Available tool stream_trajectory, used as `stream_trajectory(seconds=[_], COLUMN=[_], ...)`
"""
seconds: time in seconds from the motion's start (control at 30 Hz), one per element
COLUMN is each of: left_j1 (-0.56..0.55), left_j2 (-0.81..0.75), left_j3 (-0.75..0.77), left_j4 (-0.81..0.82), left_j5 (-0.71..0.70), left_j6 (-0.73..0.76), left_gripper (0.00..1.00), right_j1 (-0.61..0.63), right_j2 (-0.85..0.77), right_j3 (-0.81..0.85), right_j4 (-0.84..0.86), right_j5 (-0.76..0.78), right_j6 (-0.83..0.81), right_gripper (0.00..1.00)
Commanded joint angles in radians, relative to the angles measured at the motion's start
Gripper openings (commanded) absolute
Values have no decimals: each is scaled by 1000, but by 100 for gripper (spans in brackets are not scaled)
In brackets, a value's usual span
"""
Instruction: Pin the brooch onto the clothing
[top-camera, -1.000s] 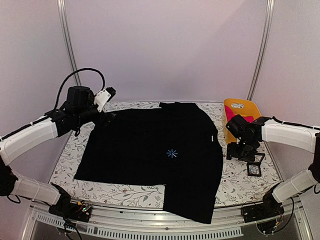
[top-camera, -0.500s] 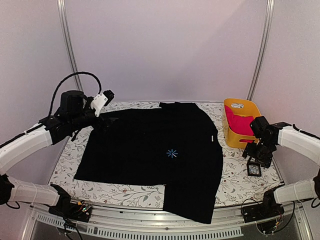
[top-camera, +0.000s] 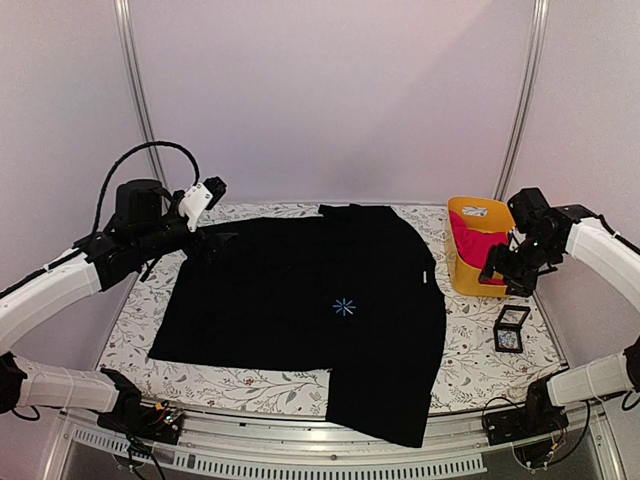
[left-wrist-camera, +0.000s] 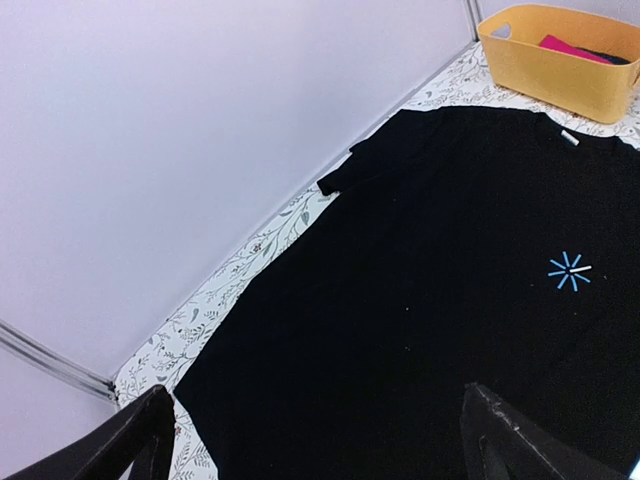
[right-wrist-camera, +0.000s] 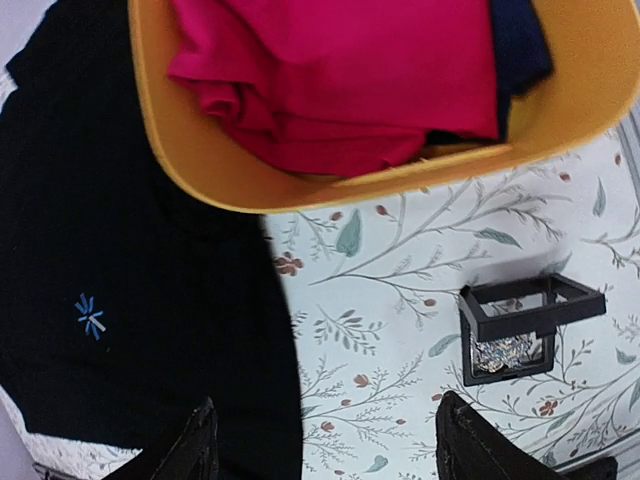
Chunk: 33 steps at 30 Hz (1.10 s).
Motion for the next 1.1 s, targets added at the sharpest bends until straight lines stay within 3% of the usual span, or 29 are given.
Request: stream_trajectory(seconds=[0.0,0.23,0.43,0.53,0.67,0.9,1.07], left_j1=[7,8,10,11,12,11,11], left_j2=[-12,-19,-23,-21,-22,-32,-50], left_j3=[-13,-21,-29,-34,-33,-35,-46], left_j4=[17,19,20,21,21,22,26], left_j5=[32,36,37,31,38,66,64], left_j6=[1,12,25,32,33,37,44], left_gripper=[100,100,100,100,100,100,100], right_j1=[16,30,32,32,27,-5,-76], right_j2=[44,-78,-103,-98,-186,-193,-181], right_j3=[190,259,130,99,-16,-220,-248], right_j4=[-73,137,-72,-218,-235,-43,51], right_j5=[-197,-197,-54,-14,126,214,207], right_j6=[-313,-904,-1467,-1581,-1695,-1769,-1832], right_gripper=[74,77,79,79,80,78,79])
